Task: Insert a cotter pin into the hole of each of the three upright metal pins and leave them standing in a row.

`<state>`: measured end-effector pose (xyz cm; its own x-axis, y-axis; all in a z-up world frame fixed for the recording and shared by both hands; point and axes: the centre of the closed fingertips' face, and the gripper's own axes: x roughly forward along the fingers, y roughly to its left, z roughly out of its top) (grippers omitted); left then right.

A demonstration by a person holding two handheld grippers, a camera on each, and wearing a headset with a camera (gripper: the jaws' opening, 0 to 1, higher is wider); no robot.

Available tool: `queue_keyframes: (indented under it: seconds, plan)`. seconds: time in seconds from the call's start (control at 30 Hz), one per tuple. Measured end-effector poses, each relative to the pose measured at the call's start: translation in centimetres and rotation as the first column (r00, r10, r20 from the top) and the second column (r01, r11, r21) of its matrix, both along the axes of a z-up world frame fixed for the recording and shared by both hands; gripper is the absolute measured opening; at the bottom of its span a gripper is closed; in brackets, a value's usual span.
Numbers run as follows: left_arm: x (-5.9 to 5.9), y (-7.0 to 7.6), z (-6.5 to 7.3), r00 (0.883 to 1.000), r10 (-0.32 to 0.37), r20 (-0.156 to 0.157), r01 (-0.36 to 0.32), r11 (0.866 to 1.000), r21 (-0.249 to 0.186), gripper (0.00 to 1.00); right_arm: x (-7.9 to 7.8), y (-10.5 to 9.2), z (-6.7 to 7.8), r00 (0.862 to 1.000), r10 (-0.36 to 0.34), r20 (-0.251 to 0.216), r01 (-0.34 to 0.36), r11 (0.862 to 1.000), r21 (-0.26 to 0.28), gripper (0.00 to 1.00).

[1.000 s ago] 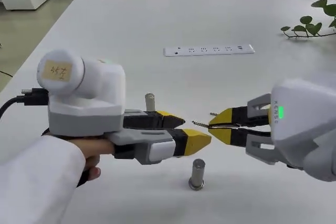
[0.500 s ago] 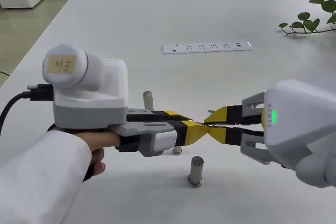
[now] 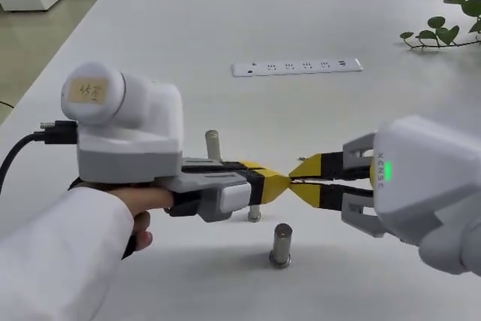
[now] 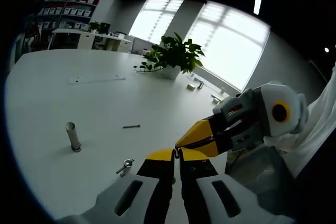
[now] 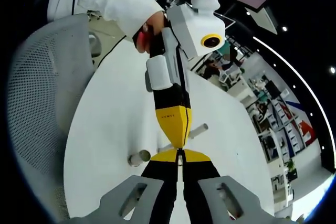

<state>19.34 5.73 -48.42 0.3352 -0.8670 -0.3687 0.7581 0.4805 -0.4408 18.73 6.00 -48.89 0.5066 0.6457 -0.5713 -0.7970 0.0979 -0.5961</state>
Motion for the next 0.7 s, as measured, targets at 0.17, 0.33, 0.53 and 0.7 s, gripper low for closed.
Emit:
queue_keyframes:
  seconds: [0.17,0.33,0.53,0.7]
  plan:
    - [0.00,0.15,-0.06,1.000,0.001,-0.007,-0.001,1.000,-0.005,0.00,-0.07,0.15,0.00,1.000,0.004,-0.001,-0.004,1.000,0.002,0.00]
    - [0.18,0.34,-0.27,0.999,0.026,-0.034,-0.026,1.000,-0.005,0.00,0.06,0.29,-0.14,1.000,0.011,0.001,-0.011,1.000,-0.001,0.00]
    - [0.14,0.33,-0.54,0.999,0.025,-0.037,-0.026,1.000,-0.005,0.00,-0.06,0.33,-0.41,1.000,0.017,-0.026,-0.017,1.000,0.021,0.00]
    - [0.06,0.07,-0.74,0.999,0.028,-0.043,-0.028,1.000,0.002,0.00,-0.17,0.18,-0.56,0.999,0.025,-0.025,-0.025,0.999,0.020,0.00]
